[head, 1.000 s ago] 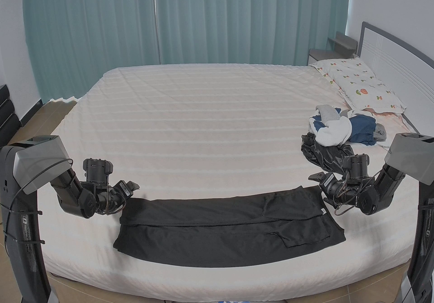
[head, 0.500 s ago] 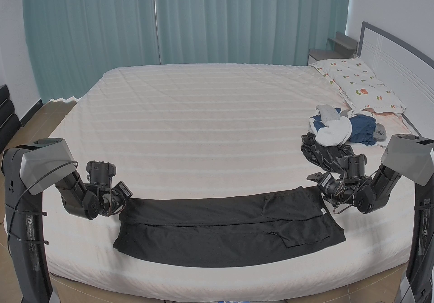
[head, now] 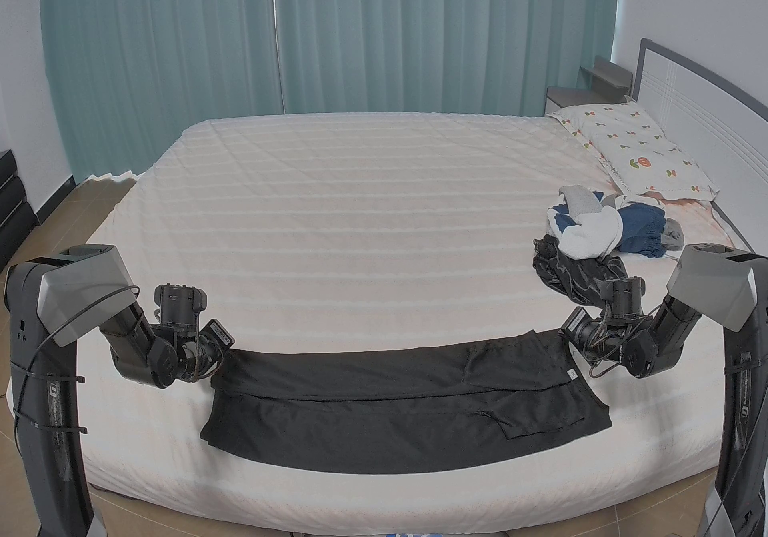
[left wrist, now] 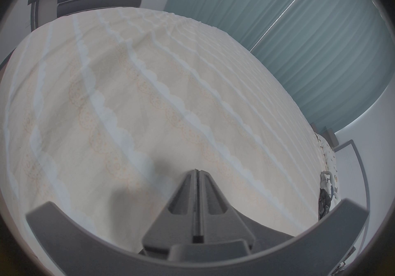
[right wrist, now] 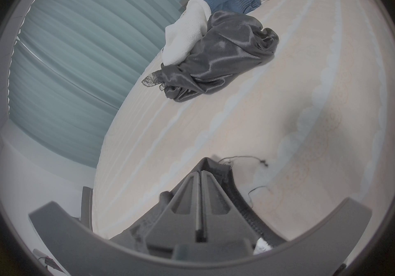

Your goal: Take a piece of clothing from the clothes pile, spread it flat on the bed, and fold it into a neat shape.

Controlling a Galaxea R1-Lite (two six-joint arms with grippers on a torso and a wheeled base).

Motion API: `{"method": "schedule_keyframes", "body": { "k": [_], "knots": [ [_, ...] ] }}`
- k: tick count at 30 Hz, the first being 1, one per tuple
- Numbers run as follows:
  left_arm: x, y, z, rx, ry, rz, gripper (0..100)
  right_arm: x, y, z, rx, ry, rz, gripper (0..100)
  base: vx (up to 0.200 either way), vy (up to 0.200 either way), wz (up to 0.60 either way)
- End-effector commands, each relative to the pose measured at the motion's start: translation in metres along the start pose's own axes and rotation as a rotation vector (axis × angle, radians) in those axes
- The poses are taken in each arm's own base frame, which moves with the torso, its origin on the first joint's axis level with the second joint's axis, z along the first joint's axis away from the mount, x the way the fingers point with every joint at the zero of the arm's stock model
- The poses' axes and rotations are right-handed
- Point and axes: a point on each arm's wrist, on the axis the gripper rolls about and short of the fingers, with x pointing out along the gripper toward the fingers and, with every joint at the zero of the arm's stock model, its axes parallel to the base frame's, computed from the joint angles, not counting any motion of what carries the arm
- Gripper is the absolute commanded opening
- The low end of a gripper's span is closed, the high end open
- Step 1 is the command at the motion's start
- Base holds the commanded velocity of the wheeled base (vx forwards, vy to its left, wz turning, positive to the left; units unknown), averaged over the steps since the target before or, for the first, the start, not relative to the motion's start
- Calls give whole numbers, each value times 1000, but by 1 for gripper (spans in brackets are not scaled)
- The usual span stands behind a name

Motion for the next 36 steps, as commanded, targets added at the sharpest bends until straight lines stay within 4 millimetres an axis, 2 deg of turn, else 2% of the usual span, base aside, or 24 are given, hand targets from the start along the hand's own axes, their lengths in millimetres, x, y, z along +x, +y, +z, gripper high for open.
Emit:
{"method": "schedule_keyframes", "body": {
  "k": [1,13,14,17,18,25,26,27,28,30,36],
  "knots": [
    [0,0,0,0,-1,2,0,3,-6,5,13,-11,-8,0,0,0,0],
    [0,1,-1,0,-1,4,0,8,-11,7,31,-41,10,0,0,0,0],
    [0,1,-1,-2,-1,4,0,9,-13,6,29,-44,13,100,0,0,0],
    [-1,0,-1,-3,1,4,0,9,-14,6,28,-57,26,100,0,0,0],
    [-1,1,0,-4,2,6,100,7,-13,6,29,-61,31,100,0,0,0],
    [-4,4,2,-45,-1,11,100,-26,-6,11,25,-80,49,100,0,0,0],
    [-8,9,7,-64,-7,21,100,-37,-4,11,30,-79,50,100,0,0,0],
    [-8,9,7,-64,-7,21,100,-37,-4,11,30,-79,50,100,0,0,0],
    [-21,13,16,-83,-15,19,100,-50,-6,8,39,-60,39,100,0,0,0],
    [-35,17,19,-91,4,2,100,-59,-13,2,67,-32,18,100,0,0,0],
    [-74,25,18,-44,102,-82,100,-65,-23,0,157,3,101,100,0,0,0]
  ]
}}
